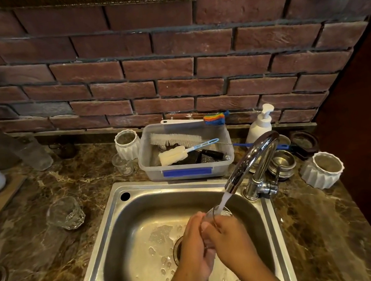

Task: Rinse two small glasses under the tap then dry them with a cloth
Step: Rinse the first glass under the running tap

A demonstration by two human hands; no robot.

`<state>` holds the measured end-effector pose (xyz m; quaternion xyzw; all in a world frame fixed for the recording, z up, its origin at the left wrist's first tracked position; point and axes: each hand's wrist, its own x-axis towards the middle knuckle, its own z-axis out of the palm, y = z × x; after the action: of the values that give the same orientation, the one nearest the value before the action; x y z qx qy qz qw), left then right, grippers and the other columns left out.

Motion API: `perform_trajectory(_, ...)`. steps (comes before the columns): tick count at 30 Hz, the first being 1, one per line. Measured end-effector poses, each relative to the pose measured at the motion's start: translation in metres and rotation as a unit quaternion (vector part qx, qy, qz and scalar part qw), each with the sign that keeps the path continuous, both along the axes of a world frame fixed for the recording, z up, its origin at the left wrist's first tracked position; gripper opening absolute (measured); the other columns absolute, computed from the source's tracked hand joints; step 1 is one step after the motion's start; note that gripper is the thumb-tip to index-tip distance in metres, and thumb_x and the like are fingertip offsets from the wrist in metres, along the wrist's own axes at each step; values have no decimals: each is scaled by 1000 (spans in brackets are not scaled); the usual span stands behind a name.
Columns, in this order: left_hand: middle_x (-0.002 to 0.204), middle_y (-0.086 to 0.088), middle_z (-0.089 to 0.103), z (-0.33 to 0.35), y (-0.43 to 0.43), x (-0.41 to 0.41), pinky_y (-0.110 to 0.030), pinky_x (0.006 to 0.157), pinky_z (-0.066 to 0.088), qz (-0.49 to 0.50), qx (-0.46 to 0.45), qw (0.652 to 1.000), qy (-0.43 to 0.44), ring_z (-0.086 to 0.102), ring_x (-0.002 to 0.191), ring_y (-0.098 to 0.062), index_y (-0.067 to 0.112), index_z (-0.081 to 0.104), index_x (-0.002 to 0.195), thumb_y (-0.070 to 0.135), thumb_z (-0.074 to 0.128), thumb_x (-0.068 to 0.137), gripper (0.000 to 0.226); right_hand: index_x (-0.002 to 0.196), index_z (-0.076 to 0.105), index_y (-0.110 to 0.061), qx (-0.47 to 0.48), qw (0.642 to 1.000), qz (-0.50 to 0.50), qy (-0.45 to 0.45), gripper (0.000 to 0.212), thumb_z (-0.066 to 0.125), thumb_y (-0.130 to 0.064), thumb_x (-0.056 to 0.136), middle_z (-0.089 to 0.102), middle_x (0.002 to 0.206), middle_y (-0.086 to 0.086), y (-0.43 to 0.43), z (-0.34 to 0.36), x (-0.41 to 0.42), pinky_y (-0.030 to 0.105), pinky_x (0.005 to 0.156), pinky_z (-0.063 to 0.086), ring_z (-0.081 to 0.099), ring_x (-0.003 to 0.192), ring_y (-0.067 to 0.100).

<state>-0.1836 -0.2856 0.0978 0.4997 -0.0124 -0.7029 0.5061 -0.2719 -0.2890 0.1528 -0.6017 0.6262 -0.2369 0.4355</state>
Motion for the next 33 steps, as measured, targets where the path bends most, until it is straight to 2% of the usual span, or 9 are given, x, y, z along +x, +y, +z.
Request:
perform_trajectory(4, 74, -12, 70, 11, -7, 10, -27, 50, 52, -68, 20, 996, 45, 64, 49, -15, 1, 69, 118, 37, 57, 100, 42, 92, 70, -30, -86, 975, 179, 101, 20, 51, -35, 96, 73, 87, -9, -5, 3, -22, 37, 78, 56, 66, 82, 7)
perform_trajectory(9, 84, -11, 69, 14, -21, 21, -28, 49, 47, -156, 31, 982, 107, 59, 57, -18, 7, 76, 103, 48, 66, 90, 44, 107, 67, -33, -174, 884, 386, 200, 23, 48, -41, 98, 70, 105, -11, -23, 20, -45, 29, 95, 41, 59, 99, 8)
perform_trajectory(12, 92, -14, 73, 17, -20, 16, -29, 56, 51, -136, 33, 987, 74, 65, 70, -21, 6, 77, 107, 45, 69, 88, 45, 106, 70, -30, -164, 911, 329, 190, 22, 53, -39, 95, 71, 101, -10, -16, 16, -40, 23, 78, 42, 60, 94, 8)
perform_trajectory(15, 108, -21, 75, 9, -13, 2, -34, 67, 60, -39, -7, 999, 0, 73, 84, -26, 9, 70, 119, 37, 64, 95, 37, 94, 72, -27, -90, 981, 131, 108, 27, 53, -47, 91, 73, 84, -8, -3, 2, -21, 26, 72, 53, 66, 79, 4)
perform_trajectory(18, 109, -15, 75, 6, -6, -7, -42, 86, 59, -21, -29, 996, -77, 73, 100, -29, 23, 68, 114, 35, 61, 98, 21, 86, 72, -22, -6, 999, -15, 28, 24, 56, -37, 97, 72, 76, -5, 1, -6, -7, 29, 73, 59, 69, 72, 6)
perform_trajectory(22, 96, -20, 75, 0, -6, 3, -36, 72, 62, -52, -12, 998, -25, 74, 84, -28, 8, 71, 116, 39, 63, 94, 39, 97, 72, -29, -53, 989, 103, 93, 21, 53, -40, 95, 74, 88, -8, 0, -11, -15, 34, 81, 58, 68, 83, 6)
perform_trajectory(24, 86, -15, 71, 1, -12, 10, -26, 48, 53, -94, 15, 993, 63, 66, 64, -20, 2, 67, 120, 35, 67, 93, 43, 103, 69, -31, -101, 950, 235, 177, 22, 52, -41, 94, 74, 103, -7, -8, -4, -27, 36, 89, 53, 66, 96, 12)
perform_trajectory(28, 93, -15, 70, 3, -24, 21, -29, 54, 49, -171, 43, 978, 116, 61, 71, -24, 6, 74, 110, 36, 73, 80, 42, 110, 66, -29, -170, 857, 397, 282, 22, 50, -40, 98, 70, 119, -1, -21, 18, -40, 41, 117, 29, 59, 117, 19)
perform_trajectory(33, 103, -18, 72, -3, -24, 13, -34, 66, 57, -103, 39, 992, 55, 67, 88, -29, 1, 71, 121, 36, 70, 90, 46, 105, 68, -28, -134, 932, 270, 200, 32, 47, -49, 94, 72, 103, -5, -8, 12, -29, 31, 92, 48, 63, 98, 15)
